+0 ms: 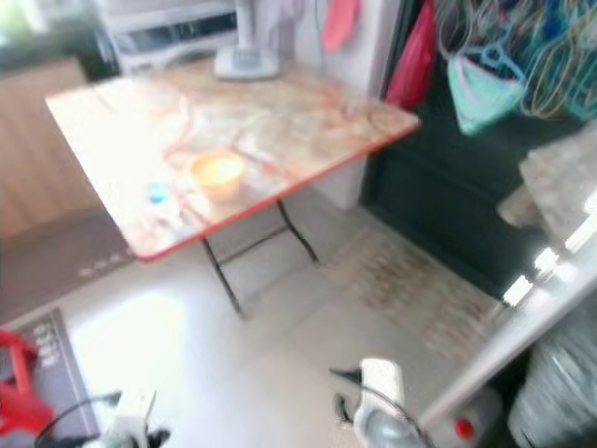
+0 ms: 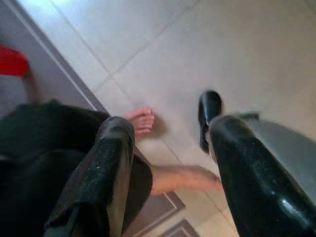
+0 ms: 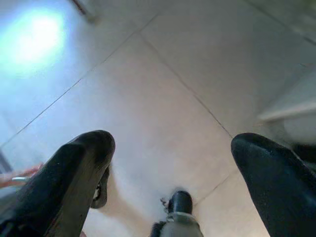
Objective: Restocking fridge
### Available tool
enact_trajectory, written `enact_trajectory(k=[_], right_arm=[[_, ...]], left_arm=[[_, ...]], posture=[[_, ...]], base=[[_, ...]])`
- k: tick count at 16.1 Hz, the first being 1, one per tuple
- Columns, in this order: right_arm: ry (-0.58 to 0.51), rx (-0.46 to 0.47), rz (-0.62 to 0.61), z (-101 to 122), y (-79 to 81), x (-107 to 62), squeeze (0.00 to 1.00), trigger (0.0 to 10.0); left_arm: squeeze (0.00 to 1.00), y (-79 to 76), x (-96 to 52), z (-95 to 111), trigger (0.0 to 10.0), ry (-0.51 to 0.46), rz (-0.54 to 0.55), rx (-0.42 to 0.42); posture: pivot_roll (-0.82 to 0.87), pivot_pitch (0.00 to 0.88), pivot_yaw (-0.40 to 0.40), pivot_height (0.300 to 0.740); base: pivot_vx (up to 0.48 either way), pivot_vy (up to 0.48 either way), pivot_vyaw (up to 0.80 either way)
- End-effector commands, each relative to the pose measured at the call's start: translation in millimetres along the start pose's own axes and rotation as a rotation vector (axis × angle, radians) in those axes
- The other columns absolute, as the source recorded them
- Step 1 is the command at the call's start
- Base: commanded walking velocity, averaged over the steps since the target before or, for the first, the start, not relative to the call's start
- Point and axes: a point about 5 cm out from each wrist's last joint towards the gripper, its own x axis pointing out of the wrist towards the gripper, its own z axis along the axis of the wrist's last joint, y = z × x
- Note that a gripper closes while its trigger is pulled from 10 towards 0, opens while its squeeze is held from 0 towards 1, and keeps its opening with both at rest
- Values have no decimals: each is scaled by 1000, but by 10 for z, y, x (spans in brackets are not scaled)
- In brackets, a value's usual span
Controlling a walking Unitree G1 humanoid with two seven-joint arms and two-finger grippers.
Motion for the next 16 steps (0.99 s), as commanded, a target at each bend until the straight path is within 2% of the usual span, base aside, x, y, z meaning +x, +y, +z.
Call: enact_trajectory(k=[1,10,16], right_arm=[[21,16,-28,-45,-81,-12,0,10000],[18,36,-31,-36,-84,-12,0,10000],[19,38,-40,-24,-90,-11,0,10000]], left_arm=[[0,-22,1,-9,10000,3,-2,8],[0,-25,2,2,10000,-10,12,-31],[0,-27,3,14,10000,-12,12,-38]], posture=[[44,0,-1,740],[48,0,-7,740],[56,0,-14,740]], base=[[0,0,0],[0,0,0],[303,0,0]])
